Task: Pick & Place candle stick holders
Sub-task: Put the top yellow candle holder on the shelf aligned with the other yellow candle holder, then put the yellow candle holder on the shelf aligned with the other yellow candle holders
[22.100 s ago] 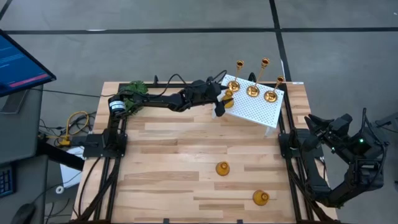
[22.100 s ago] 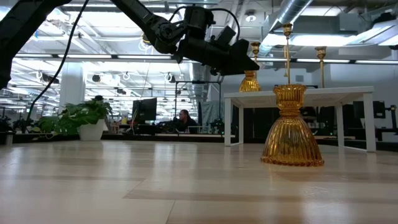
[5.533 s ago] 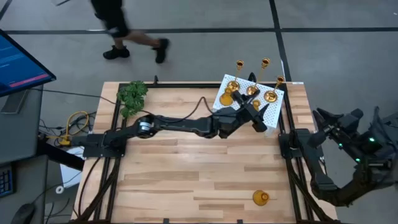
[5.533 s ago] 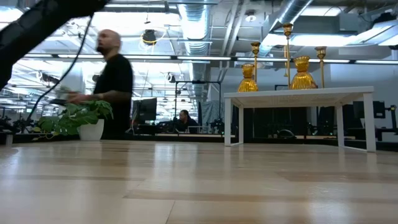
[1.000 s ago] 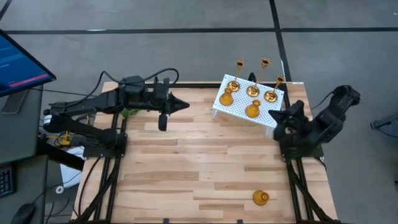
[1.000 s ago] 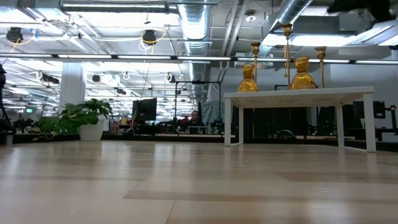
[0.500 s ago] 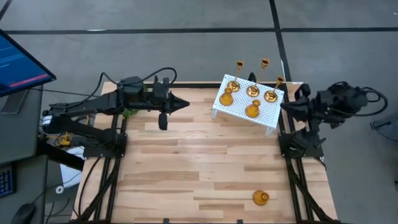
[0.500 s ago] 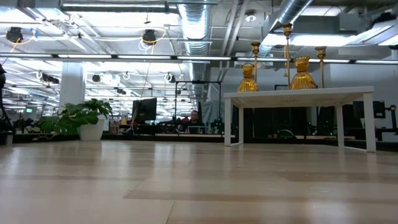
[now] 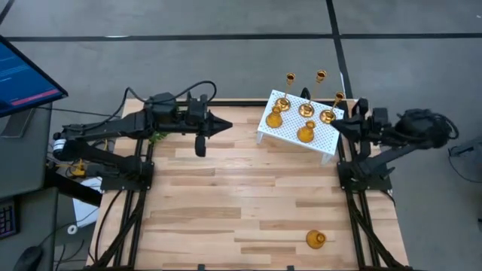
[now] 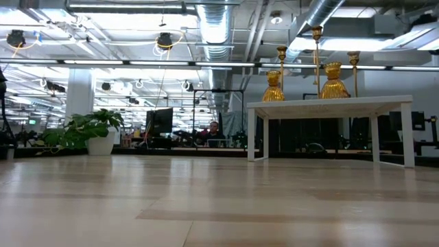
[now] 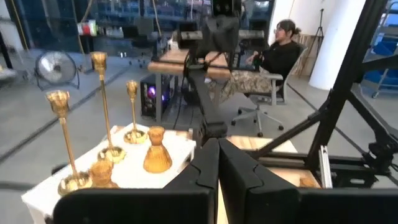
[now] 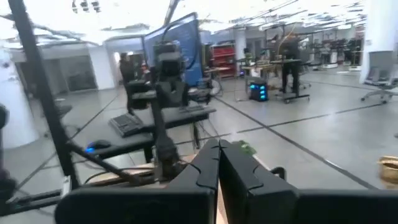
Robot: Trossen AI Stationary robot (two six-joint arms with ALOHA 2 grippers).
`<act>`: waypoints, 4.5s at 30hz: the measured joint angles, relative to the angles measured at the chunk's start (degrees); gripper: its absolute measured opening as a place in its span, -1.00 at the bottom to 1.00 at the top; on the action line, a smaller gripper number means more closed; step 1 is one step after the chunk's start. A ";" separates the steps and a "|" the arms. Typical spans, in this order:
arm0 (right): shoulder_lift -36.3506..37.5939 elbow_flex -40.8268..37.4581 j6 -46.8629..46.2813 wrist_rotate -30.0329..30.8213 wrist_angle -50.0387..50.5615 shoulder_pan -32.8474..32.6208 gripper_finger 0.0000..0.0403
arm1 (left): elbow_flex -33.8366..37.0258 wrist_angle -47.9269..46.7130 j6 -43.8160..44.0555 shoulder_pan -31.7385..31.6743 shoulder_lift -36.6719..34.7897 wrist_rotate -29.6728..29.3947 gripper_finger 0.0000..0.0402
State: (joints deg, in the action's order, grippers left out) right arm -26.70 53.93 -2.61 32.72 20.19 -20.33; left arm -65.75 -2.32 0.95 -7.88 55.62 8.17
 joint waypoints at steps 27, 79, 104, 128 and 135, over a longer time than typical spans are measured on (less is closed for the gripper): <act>2.10 -19.90 -23.33 -0.57 16.79 16.76 -1.00 | 24.56 8.10 11.88 -10.25 -18.33 4.23 -0.98; -14.88 -21.49 -15.96 -8.91 11.29 31.87 -1.00 | 31.59 8.86 10.02 -10.27 -19.61 5.39 -0.96; -24.92 -0.76 -41.20 -23.89 52.53 -7.68 -1.00 | 31.57 8.83 9.96 -10.25 -19.59 5.11 -0.96; -44.69 -0.76 -58.03 -38.32 29.38 -28.85 0.64 | 31.57 8.74 11.54 -10.25 -19.54 2.38 -0.96; -50.90 -0.76 -60.21 -38.87 19.79 -28.40 0.80 | 31.57 8.54 11.54 -10.23 -19.54 2.42 -0.96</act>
State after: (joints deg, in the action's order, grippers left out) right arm -77.60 53.17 -62.82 -6.15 39.98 -48.73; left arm -34.17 6.22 12.49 -18.11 36.07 10.59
